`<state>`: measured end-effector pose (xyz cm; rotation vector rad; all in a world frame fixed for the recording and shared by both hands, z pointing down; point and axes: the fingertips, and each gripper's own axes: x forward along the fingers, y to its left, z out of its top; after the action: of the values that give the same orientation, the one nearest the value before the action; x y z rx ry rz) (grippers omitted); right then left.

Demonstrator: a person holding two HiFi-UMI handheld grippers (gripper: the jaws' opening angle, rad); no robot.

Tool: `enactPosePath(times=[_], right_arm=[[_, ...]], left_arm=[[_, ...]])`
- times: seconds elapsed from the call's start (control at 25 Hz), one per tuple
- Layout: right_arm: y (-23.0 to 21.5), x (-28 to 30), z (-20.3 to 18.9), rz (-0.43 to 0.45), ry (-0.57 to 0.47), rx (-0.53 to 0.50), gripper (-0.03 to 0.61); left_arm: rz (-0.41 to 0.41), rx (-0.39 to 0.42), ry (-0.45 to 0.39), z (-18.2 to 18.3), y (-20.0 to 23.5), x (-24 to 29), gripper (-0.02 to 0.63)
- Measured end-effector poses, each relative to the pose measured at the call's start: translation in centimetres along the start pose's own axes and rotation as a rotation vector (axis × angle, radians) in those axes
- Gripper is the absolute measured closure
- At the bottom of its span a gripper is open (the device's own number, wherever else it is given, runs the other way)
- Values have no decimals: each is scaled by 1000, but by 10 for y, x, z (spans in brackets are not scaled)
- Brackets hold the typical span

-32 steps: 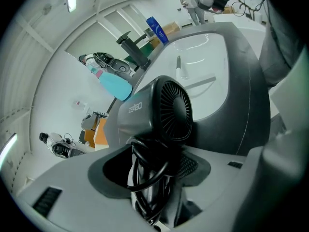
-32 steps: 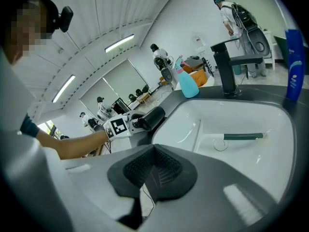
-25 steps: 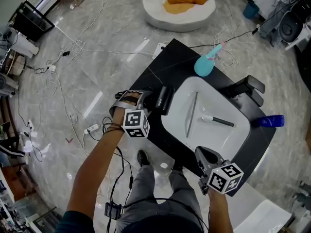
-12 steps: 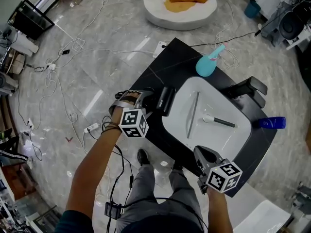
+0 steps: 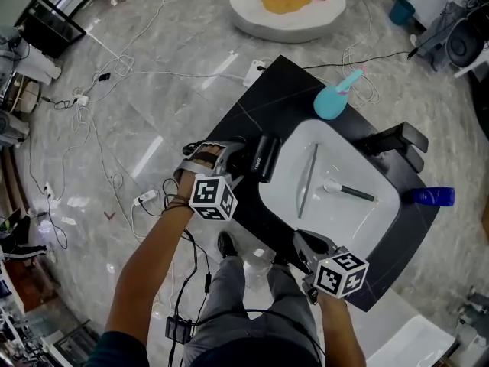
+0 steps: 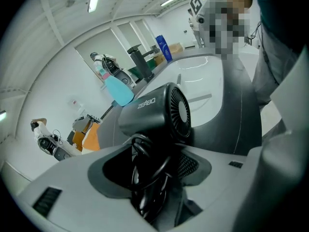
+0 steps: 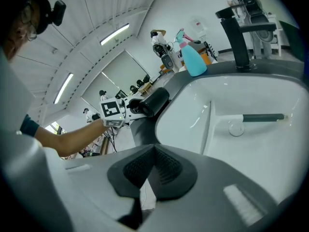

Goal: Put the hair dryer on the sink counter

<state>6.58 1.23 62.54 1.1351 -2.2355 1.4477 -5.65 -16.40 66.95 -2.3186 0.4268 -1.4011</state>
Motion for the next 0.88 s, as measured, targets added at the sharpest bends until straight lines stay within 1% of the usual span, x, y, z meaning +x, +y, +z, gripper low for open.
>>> enactPosePath(times=[0.12, 0.24, 0.36, 0.44, 0.56, 0.72, 0.88], right_arm=[[4, 19, -16, 35, 50, 39, 568], [11, 36, -29, 66, 93, 67, 568], [13, 47, -32, 83, 102, 79, 568], [9, 51, -31, 78, 97, 88, 568], [-2, 53, -26, 60, 84, 103, 568], [-20, 48, -15, 23, 59, 112, 568], [-32, 38, -11, -7, 34, 134, 568]], left_arm=[[17, -13, -28, 1, 1, 0, 376], [76, -31, -66, 2, 4, 1, 368], [135, -43, -105, 4, 8, 1, 357], [153, -46, -123, 5, 9, 2, 353], [151, -44, -126, 4, 10, 5, 353], [99, -79, -96, 5, 22, 12, 345], [141, -31, -76, 7, 31, 21, 376]])
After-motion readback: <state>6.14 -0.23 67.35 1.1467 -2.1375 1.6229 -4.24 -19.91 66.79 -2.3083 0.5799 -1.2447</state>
